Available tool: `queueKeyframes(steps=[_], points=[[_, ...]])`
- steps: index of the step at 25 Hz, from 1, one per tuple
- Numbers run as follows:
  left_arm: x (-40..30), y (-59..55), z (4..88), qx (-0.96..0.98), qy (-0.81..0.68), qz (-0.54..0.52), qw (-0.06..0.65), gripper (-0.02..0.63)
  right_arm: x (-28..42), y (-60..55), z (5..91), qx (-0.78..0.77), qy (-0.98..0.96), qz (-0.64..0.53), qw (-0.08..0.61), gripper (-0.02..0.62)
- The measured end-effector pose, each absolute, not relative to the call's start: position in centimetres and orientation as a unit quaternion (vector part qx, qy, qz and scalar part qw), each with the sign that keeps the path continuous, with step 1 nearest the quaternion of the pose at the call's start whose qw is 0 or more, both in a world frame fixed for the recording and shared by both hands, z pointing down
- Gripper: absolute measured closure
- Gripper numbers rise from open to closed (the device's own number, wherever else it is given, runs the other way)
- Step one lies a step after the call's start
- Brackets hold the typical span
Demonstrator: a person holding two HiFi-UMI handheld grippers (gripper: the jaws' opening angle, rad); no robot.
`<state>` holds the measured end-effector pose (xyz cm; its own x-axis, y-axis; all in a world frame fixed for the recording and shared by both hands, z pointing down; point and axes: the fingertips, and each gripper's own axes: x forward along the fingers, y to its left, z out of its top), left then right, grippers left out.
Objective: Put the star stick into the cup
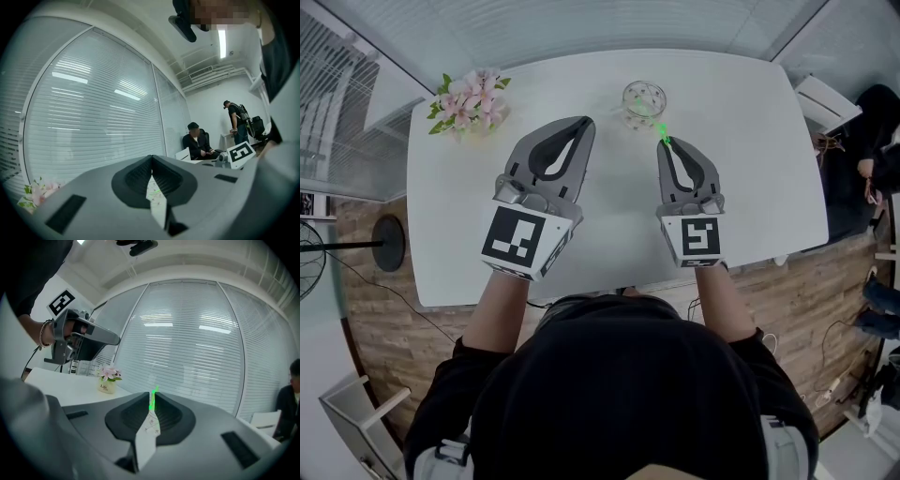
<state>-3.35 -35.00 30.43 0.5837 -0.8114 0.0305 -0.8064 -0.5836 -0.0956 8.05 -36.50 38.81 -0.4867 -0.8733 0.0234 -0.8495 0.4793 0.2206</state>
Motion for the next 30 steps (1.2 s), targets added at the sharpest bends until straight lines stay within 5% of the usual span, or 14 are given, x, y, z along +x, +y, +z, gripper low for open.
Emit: queueKeyframes(steps=[17, 26, 30], points=[[-3.4, -35.0, 30.3, -0.889, 0.455, -0.027, 0.035, 0.592, 9.2, -35.3, 33.0, 0.500, -0.865, -0.041, -0.012, 0.451], [-3.1, -34.9, 30.1, -0.889, 0.455, -0.022, 0.034, 0.592, 8.9, -35.1, 29.8, 0.490, -0.871, -0.024, -0.039, 0.448], [-3.1, -34.8, 30.1, -0.889, 0.456, -0.022, 0.034, 0.592, 8.7, -34.8, 28.5, 0.483, -0.874, -0.029, -0.046, 0.499]])
